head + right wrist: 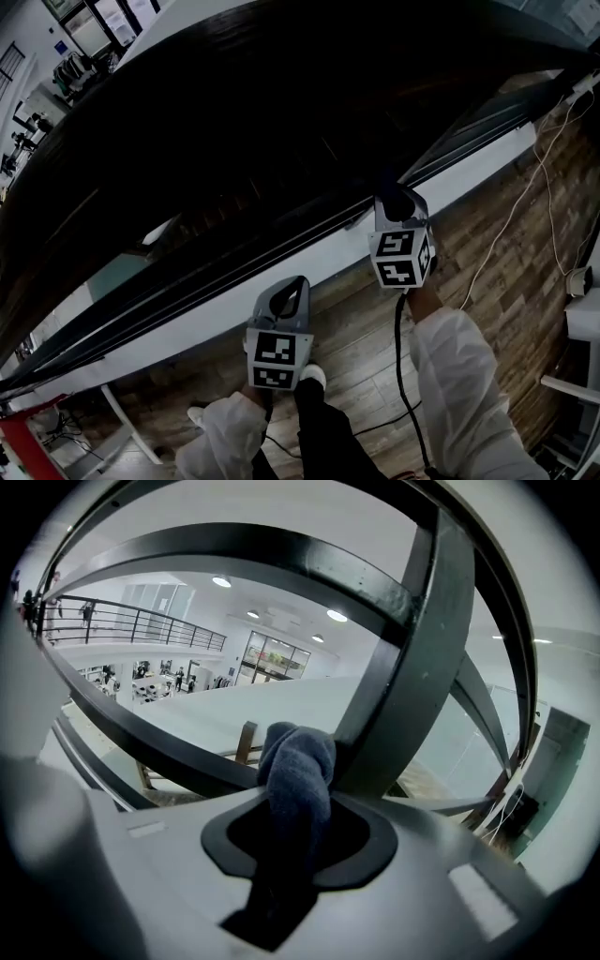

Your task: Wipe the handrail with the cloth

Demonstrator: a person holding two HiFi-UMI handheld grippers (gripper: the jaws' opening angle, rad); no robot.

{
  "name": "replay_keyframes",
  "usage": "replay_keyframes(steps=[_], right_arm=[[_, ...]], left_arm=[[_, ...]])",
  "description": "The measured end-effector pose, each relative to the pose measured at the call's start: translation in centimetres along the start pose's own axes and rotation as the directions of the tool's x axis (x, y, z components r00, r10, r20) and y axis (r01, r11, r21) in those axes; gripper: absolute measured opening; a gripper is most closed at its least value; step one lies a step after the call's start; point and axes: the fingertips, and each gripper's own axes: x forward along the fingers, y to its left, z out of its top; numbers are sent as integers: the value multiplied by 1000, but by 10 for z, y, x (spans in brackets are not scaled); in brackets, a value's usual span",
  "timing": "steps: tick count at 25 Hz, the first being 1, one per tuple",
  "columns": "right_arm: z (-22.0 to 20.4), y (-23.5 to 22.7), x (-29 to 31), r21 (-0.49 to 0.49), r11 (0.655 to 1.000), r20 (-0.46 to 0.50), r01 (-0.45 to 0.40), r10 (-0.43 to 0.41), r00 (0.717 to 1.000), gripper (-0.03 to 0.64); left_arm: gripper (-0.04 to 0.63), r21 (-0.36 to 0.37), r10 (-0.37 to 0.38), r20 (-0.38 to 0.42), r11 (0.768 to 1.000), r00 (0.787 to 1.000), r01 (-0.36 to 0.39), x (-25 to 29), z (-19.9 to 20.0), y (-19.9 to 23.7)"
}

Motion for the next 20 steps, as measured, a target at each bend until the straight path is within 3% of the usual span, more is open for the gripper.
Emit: replay_keyframes(steps=[6, 11, 20], right_arm=[[-2, -5, 0, 1, 1000, -2, 19, -19, 1000, 95], [4, 11, -24, 116, 993, 25, -8, 6, 1000, 95], [31, 144, -95, 91, 987, 50, -129, 125, 991, 95]], left_arm=[[3, 8, -2, 16, 1000, 1000, 2, 0, 9, -5], [3, -11, 18, 15, 1000, 1000, -18, -26, -3, 10], [3, -68, 74, 13, 995, 997, -73, -118, -44, 59]])
